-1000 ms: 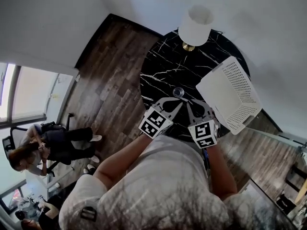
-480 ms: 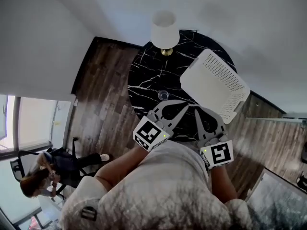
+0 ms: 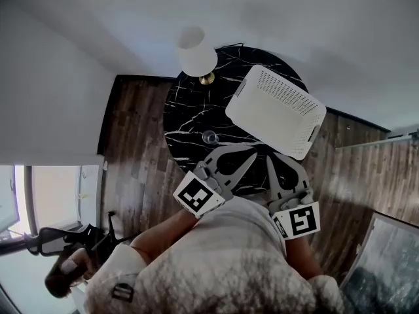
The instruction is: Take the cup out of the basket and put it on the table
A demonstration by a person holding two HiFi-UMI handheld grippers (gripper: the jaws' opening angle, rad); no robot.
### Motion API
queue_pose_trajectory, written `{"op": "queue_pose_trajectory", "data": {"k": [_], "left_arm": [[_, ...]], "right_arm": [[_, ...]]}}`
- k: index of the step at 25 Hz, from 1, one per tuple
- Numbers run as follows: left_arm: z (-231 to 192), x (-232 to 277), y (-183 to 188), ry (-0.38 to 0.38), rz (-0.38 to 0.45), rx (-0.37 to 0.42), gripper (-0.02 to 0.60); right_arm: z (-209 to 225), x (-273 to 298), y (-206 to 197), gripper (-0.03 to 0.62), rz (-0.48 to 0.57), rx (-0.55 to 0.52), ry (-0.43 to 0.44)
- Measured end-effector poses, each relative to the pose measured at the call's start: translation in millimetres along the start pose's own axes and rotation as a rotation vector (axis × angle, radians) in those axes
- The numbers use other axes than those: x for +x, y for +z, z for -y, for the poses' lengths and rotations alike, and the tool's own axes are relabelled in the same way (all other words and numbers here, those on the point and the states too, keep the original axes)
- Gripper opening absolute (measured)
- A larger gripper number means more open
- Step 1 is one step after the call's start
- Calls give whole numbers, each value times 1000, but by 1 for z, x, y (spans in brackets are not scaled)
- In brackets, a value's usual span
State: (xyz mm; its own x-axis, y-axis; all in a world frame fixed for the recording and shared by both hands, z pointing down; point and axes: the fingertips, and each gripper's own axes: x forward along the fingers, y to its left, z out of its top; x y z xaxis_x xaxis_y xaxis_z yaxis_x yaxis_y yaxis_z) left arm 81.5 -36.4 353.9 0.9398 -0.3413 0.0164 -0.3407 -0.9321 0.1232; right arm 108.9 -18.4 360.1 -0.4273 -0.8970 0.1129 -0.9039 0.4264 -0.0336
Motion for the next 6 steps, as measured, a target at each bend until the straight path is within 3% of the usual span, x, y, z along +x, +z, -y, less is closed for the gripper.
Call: {"op": "queue_pose_trajectory", "data": {"k": [6], "left_arm": [[13,13,4,-24,13,-8,6]], "right_arm": [[7,-9,2,8,4,5,-29]]}}
